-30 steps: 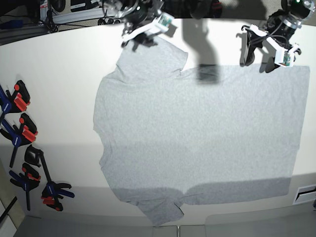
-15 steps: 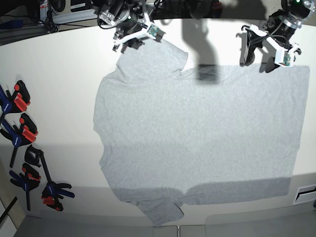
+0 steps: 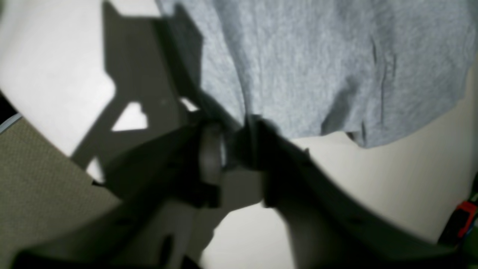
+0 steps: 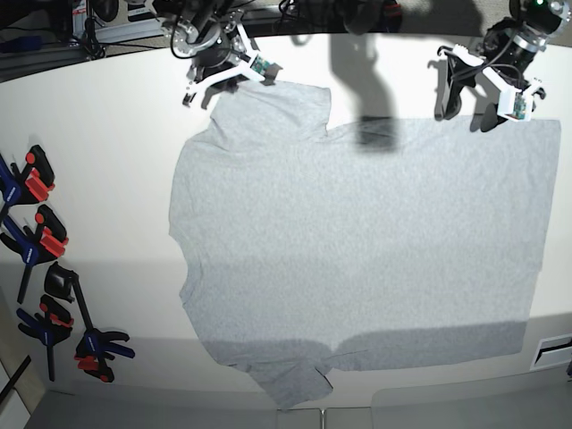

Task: Fold the T-shirt properly
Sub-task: 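Grasp the shoulder edges with both grippers and pull them back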

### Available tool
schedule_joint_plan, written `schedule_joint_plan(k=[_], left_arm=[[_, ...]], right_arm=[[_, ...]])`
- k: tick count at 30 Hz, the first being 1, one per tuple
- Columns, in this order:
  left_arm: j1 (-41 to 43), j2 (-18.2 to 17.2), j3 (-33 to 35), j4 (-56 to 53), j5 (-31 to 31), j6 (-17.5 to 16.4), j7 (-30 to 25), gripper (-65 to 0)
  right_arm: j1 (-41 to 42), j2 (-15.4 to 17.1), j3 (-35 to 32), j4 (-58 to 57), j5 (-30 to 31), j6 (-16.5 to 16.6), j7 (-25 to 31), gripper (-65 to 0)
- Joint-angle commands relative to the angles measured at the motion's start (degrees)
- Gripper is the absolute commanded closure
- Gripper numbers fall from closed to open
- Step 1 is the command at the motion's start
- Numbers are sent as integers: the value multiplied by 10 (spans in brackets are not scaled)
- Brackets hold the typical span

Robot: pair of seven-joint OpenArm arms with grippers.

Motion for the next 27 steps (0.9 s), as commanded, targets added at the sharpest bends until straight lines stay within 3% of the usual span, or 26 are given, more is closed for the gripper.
schedule_joint_plan(k=[1, 4, 9, 12, 18, 23, 27], left_arm=[[3, -4, -3, 9, -7, -2, -14, -381], [3, -4, -3, 9, 29, -2, -14, -381], [-10, -11, -3, 8, 180, 8, -14, -381], [-30, -47, -3, -11, 221, 9, -17, -381], [-64, -156, 3, -138, 269, 9, -21, -381], [-65, -242, 49, -263, 388, 9, -140, -381], [-67, -291, 109, -315, 489, 11, -229, -380]], right_arm=[[-3, 7, 2, 3, -5, 2, -1, -28], [-3, 7, 2, 3, -7, 2, 6, 0], [-3, 7, 2, 3, -11, 2, 5, 0], [-3, 7, 2, 3, -11, 2, 6, 0], [-3, 7, 2, 3, -10, 2, 6, 0], [-3, 7, 2, 3, -10, 2, 6, 0], [-3, 7, 2, 3, -10, 2, 6, 0]])
